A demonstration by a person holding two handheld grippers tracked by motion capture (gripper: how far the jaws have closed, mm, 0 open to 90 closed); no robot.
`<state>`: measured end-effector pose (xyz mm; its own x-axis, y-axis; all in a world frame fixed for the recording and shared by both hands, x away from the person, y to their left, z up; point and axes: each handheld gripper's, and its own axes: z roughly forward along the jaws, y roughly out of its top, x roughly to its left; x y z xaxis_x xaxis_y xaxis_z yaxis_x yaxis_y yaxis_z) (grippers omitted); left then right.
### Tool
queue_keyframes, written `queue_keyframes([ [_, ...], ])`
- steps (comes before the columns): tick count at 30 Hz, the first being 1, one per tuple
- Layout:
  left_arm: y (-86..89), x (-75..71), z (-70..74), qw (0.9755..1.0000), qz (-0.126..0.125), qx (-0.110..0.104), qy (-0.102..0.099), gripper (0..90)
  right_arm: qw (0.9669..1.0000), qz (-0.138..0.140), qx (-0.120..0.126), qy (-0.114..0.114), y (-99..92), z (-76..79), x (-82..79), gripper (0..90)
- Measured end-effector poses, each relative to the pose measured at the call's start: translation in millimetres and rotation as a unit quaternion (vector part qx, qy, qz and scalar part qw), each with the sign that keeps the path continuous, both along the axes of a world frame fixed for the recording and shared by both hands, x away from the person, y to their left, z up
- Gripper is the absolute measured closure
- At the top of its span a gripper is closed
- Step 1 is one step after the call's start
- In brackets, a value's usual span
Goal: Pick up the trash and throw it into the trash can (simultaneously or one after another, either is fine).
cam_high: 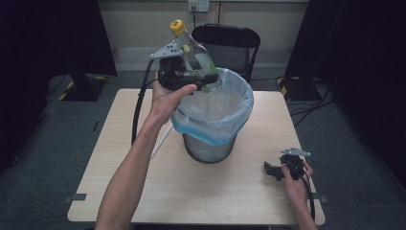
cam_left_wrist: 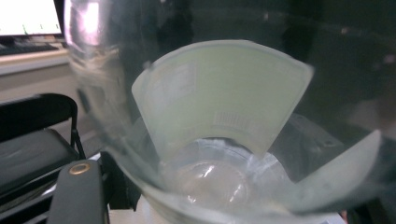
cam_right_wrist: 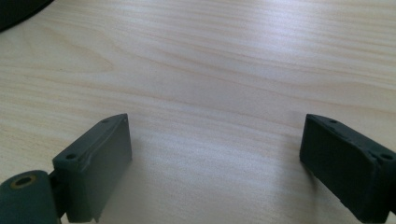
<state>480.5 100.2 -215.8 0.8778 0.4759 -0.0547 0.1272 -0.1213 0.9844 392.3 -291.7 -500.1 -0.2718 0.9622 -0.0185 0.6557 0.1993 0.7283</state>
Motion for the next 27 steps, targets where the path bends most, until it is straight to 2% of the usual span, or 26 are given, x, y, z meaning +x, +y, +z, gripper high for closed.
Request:
queue_keyframes([
  [5,-12.3,4.7,-0.6,0.9997,-0.007,0.021,0.009,28.1,1.0000,0.000,0.000,0.000,0.0,0.0,0.0,8.1],
  [6,-14.2,4.5,-1.4,0.9997,-0.008,0.019,0.014,28.1,1.0000,0.000,0.000,0.000,0.0,0.0,0.0,8.1],
  [10,-15.7,5.5,-3.0,0.9994,-0.007,0.030,0.015,27.4,1.0000,0.000,0.000,0.000,0.0,0.0,0.0,8.1],
  [13,-10.2,7.3,-1.1,0.9997,0.000,0.011,0.024,24.4,1.0000,0.000,0.000,0.000,0.0,0.0,0.0,8.1],
  [14,-10.2,7.3,-1.1,0.9997,0.000,0.011,0.024,25.2,1.0000,0.000,0.000,0.000,0.0,0.0,0.0,8.1],
  [16,-5.9,5.5,0.4,0.9994,-0.010,-0.012,0.031,27.5,1.0000,0.000,-0.001,0.000,0.0,0.0,0.0,8.1],
  [17,-4.7,2.2,2.3,0.9995,-0.009,-0.017,0.025,28.5,1.0000,0.000,0.000,0.000,0.0,0.0,0.0,8.1],
  [19,-3.1,-3.0,6.3,0.9998,-0.004,-0.012,0.012,26.5,1.0000,0.001,0.000,0.000,0.0,0.0,0.1,8.1],
  [23,4.2,-4.8,8.4,0.9997,-0.001,-0.021,0.014,20.7,1.0000,0.003,0.000,0.001,-0.1,0.1,0.7,8.1],
  [27,11.2,-4.2,6.6,0.9999,0.008,-0.013,0.005,19.1,1.0000,0.003,0.000,0.001,0.1,0.0,0.9,8.0],
])
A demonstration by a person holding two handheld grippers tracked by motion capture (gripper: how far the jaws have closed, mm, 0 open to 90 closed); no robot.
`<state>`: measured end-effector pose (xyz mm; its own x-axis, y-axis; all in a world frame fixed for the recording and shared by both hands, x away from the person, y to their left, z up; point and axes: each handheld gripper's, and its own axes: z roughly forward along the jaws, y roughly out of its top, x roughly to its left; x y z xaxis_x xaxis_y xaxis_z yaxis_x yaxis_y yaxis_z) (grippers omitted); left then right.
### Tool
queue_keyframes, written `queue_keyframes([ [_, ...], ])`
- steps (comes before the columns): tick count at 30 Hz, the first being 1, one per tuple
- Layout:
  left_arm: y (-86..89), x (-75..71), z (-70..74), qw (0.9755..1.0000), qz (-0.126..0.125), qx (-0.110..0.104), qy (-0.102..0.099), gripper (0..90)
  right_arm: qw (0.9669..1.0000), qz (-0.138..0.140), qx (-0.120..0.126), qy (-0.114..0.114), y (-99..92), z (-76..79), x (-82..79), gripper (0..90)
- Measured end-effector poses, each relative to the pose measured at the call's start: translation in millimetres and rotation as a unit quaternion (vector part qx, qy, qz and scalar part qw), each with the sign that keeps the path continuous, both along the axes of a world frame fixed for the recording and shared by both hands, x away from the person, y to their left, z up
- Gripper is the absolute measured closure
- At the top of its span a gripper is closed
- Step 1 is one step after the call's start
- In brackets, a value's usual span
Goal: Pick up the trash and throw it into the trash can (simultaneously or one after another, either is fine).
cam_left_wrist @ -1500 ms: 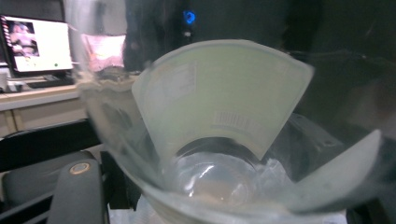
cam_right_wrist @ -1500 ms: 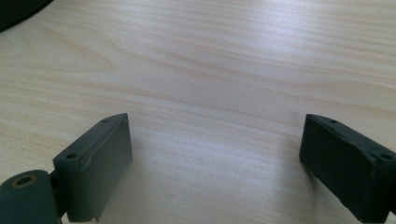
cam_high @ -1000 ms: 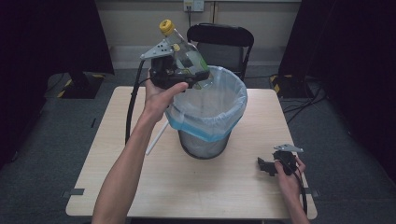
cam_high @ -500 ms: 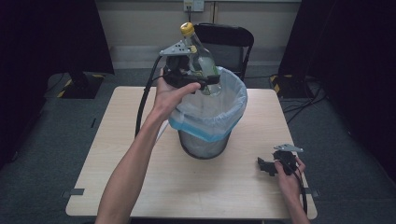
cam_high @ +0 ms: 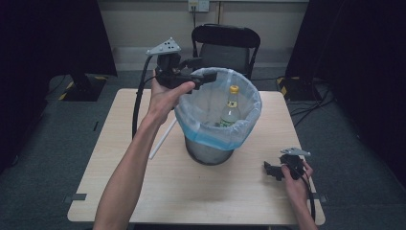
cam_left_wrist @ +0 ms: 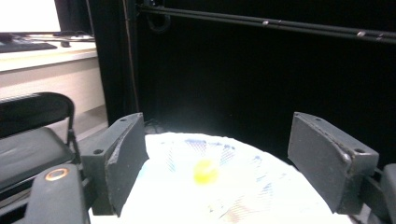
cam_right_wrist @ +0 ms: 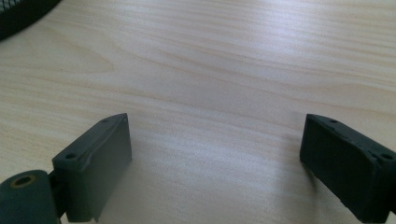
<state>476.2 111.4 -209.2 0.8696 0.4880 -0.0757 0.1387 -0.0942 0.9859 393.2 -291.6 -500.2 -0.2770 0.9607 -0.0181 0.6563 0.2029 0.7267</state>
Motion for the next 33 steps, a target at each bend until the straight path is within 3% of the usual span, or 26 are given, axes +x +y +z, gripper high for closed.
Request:
queue_keyframes([
  [7,9.5,3.0,-10.2,0.9999,0.010,-0.010,0.005,20.0,1.0000,0.002,-0.001,-0.001,-0.1,-0.1,0.4,7.9],
  [13,24.6,3.6,-10.4,0.9996,0.021,0.003,0.020,20.6,1.0000,0.001,-0.001,-0.001,0.0,0.0,0.4,7.9],
  [25,52.9,2.0,-17.9,0.9989,0.046,-0.002,0.012,20.7,1.0000,0.000,-0.001,0.000,0.0,0.0,0.2,7.9],
  [33,74.5,1.0,-24.9,0.9970,0.076,-0.005,0.010,18.6,1.0000,0.000,0.000,0.000,0.1,0.0,0.2,7.9],
])
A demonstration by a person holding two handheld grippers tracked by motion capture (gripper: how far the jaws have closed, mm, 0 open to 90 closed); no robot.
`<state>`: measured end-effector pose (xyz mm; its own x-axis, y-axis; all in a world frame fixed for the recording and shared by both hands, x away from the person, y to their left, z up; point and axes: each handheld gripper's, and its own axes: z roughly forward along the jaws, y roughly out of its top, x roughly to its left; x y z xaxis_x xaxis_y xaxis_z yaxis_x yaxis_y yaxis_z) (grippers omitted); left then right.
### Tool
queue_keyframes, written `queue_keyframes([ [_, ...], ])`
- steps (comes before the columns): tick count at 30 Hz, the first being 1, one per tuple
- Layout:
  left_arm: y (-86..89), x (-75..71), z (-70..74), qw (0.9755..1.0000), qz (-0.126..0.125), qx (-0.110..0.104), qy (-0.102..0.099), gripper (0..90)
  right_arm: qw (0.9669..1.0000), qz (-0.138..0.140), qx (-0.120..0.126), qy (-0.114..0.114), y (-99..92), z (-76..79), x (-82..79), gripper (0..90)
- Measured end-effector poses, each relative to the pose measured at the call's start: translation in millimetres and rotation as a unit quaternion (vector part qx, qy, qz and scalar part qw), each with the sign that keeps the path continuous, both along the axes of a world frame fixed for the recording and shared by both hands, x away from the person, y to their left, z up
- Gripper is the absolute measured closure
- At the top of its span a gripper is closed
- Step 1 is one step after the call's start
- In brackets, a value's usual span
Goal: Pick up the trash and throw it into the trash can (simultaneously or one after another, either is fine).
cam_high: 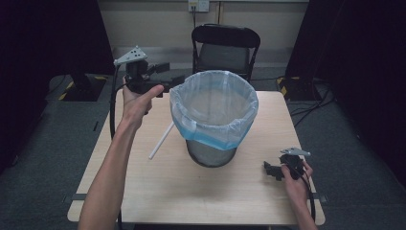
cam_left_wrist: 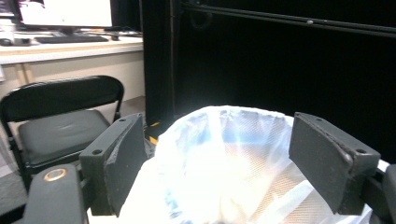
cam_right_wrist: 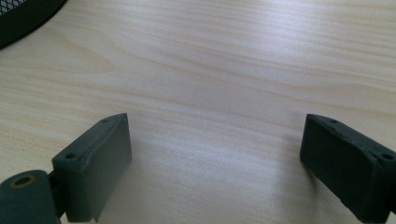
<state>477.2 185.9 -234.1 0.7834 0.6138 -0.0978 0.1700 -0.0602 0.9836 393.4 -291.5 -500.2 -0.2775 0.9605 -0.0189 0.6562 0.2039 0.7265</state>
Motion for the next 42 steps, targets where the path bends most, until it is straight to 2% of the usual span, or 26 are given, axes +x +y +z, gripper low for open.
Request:
queue_keyframes([
  [3,7.7,0.8,-3.3,0.9999,0.006,-0.009,0.005,17.9,1.0000,0.000,0.000,0.000,0.0,0.0,0.0,7.9],
  [6,12.3,0.5,-6.0,0.9999,0.013,-0.006,0.008,17.0,1.0000,0.000,0.000,0.000,0.1,0.0,0.0,7.9],
  [8,16.6,0.1,-8.6,0.9997,0.014,-0.013,0.015,16.9,1.0000,0.000,0.000,0.000,0.0,0.0,0.0,7.9],
  [11,26.0,-0.7,-12.9,0.9994,0.025,-0.019,0.016,16.9,1.0000,0.000,0.000,0.000,0.1,0.0,0.0,7.9],
  [16,38.5,-1.8,-22.2,0.9988,0.036,-0.021,0.026,16.8,1.0000,0.000,0.000,0.000,0.0,0.0,0.0,7.9],
  [19,42.2,-1.6,-27.9,0.9986,0.038,-0.014,0.034,17.3,1.0000,0.000,0.000,0.000,0.0,0.0,0.0,7.9],
  [25,49.9,-2.9,-38.1,0.9981,0.048,-0.005,0.037,17.3,1.0000,0.000,0.000,0.000,0.0,0.0,0.0,7.9],
  [28,55.3,-3.7,-44.7,0.9978,0.047,-0.002,0.048,17.9,1.0000,0.000,0.000,0.000,0.0,0.0,0.0,7.9],
  [34,66.3,-8.5,-60.0,0.9962,0.060,0.014,0.061,19.4,1.0000,-0.003,0.000,0.000,0.6,0.0,-0.5,7.9],
  [38,76.0,-5.7,-67.5,0.9943,0.074,0.017,0.074,19.4,1.0000,-0.005,0.001,0.000,0.7,0.0,-0.6,8.0],
  [42,84.9,-7.0,-76.7,0.9933,0.083,0.028,0.076,19.5,1.0000,-0.005,0.001,0.000,0.7,0.0,-0.6,8.0],
])
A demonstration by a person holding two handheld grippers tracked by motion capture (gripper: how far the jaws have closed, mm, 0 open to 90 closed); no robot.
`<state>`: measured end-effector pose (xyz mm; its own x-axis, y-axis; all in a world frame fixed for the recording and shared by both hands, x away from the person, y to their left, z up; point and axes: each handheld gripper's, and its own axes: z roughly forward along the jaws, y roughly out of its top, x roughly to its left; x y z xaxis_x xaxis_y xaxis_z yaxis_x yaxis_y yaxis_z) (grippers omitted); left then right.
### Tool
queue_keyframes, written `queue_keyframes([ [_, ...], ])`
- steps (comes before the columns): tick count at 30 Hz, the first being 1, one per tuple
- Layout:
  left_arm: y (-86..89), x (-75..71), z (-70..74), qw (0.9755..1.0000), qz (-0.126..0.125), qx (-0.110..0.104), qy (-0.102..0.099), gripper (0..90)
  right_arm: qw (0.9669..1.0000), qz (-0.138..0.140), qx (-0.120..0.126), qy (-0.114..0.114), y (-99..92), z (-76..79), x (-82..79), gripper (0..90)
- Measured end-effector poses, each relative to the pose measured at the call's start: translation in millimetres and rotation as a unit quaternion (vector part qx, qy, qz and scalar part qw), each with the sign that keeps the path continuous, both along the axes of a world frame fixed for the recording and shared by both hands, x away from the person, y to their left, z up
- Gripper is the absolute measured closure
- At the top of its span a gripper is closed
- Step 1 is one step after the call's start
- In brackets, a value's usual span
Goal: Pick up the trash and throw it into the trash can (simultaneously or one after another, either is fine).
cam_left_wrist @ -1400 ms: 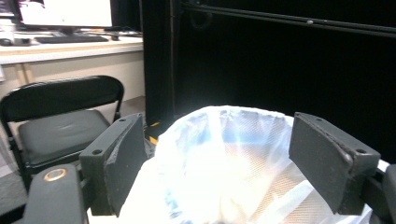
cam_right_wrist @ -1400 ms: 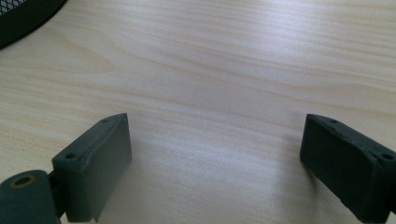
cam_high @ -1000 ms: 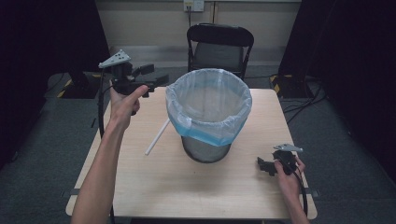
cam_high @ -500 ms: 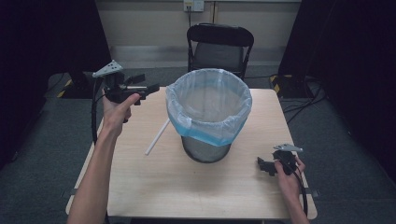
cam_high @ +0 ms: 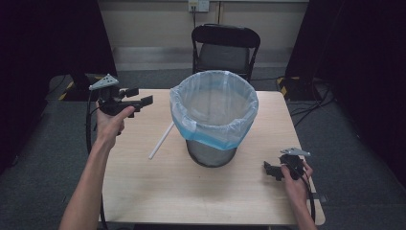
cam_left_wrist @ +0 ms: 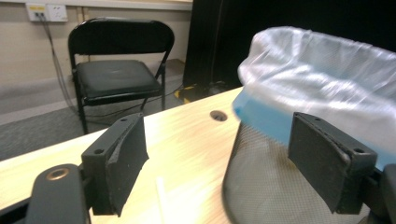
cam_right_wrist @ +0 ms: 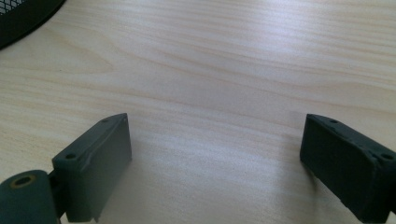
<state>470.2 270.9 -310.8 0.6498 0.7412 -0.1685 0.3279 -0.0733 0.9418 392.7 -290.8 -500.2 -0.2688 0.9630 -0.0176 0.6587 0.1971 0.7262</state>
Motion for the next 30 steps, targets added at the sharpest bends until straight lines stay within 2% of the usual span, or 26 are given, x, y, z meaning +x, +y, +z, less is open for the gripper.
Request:
queue_keyframes([
  [5,7.1,0.5,-24.8,0.9997,0.002,0.005,0.024,19.7,1.0000,0.001,0.000,0.000,-0.2,0.0,0.2,7.9],
  [8,7.5,-0.1,-39.9,0.9992,-0.013,-0.006,0.036,19.8,1.0000,0.001,-0.001,0.000,-0.3,0.0,0.2,7.9],
  [9,6.5,-0.1,-44.1,0.9988,-0.016,-0.001,0.046,19.8,1.0000,0.001,-0.001,0.000,-0.3,0.0,0.2,7.9],
  [11,4.1,-2.1,-53.1,0.9989,-0.012,0.009,0.045,20.2,1.0000,0.001,0.000,0.000,-0.2,0.0,0.2,7.9],
  [13,2.6,-1.5,-62.6,0.9977,-0.019,0.019,0.063,20.4,1.0000,0.002,-0.001,0.000,-0.3,0.0,0.2,7.9],
  [14,1.7,-2.2,-67.9,0.9977,-0.016,0.019,0.063,20.4,1.0000,0.001,-0.001,0.000,-0.3,0.0,0.3,7.9],
  [16,1.0,-1.4,-78.9,0.9962,-0.023,0.021,0.081,21.0,1.0000,0.001,0.000,0.000,-0.2,0.0,0.2,7.9],
  [17,0.1,-2.0,-84.9,0.9961,-0.023,0.023,0.082,21.1,1.0000,0.002,-0.001,0.000,-0.3,0.0,0.3,7.9],
  [19,-1.9,-2.6,-96.9,0.9939,-0.032,0.038,0.098,24.4,1.0000,0.001,-0.001,-0.001,-0.3,-0.1,0.3,7.9],
  [20,-3.8,-3.3,-103.2,0.9935,-0.029,0.046,0.099,24.2,1.0000,0.001,-0.001,-0.001,-0.3,0.0,0.3,7.9],
  [21,-5.1,-3.9,-110.9,0.9918,-0.034,0.055,0.110,24.2,1.0000,0.001,0.000,-0.001,-0.2,0.0,0.3,7.9],
  [26,-11.5,-6.8,-142.6,0.9869,-0.036,0.071,0.141,25.1,1.0000,0.001,-0.001,-0.001,-0.2,0.0,0.3,7.9],
  [28,-12.3,-4.9,-151.3,0.9833,-0.035,0.087,0.156,26.7,1.0000,0.002,-0.001,0.000,-0.3,0.0,0.2,7.9],
  [29,-11.5,-4.2,-152.9,0.9827,-0.031,0.091,0.159,26.9,1.0000,0.002,0.000,0.000,-0.3,0.0,0.3,7.9],
  [30,-10.7,-4.6,-154.4,0.9834,-0.030,0.086,0.157,28.5,1.0000,0.002,-0.001,0.000,-0.3,0.0,0.2,7.9],
])
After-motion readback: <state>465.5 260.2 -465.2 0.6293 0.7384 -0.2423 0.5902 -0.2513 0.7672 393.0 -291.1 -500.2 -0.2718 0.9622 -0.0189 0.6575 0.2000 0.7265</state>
